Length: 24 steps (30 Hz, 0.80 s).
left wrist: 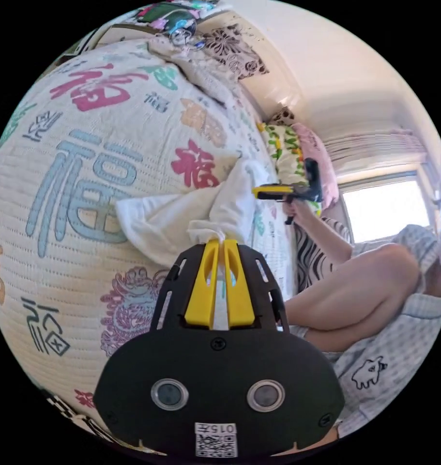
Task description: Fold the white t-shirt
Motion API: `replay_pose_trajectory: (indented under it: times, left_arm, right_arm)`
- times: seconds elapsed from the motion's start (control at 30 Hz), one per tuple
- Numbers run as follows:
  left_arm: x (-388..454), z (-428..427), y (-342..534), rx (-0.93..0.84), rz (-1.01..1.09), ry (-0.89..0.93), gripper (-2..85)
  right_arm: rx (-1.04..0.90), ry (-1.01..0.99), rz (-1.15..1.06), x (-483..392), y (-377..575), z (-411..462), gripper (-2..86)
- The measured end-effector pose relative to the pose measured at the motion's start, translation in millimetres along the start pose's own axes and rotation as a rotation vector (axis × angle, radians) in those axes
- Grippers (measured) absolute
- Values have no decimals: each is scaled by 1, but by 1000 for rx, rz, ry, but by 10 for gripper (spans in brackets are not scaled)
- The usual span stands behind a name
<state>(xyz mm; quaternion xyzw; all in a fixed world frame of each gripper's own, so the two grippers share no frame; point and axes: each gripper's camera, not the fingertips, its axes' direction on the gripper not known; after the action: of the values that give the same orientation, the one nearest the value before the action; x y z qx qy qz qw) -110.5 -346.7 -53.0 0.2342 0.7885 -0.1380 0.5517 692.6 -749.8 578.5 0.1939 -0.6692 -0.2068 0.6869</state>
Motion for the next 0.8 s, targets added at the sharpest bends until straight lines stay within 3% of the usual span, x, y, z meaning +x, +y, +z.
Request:
replay_pose_trajectory:
  times: [0.13,0.2,0.33,0.43,0.57,0.73,0.8]
  left_arm:
    - [-8,-51,-41,256,6,39,-4]
    - [-16,-72,-72,394,-1,-41,-3]
    - [-45,-73,-109,503,-128,-172,8]
    - [-74,-60,-126,448,-213,-107,57]
    - [-79,-47,-119,462,-192,-170,84]
    - [-98,6,-131,179,-229,-216,130]
    - [-91,18,-134,180,-206,-195,125]
  right_arm:
    - [188,16,-47,25,-25,-56,-2]
    - [245,3,-92,40,-54,-81,-2]
    - [259,6,-146,52,-68,-100,5]
    - [280,30,-103,75,-36,-114,35]
    - [216,41,96,132,42,-118,100]
    - [7,27,222,171,98,-95,114]
    - [71,-21,224,169,112,-107,100]
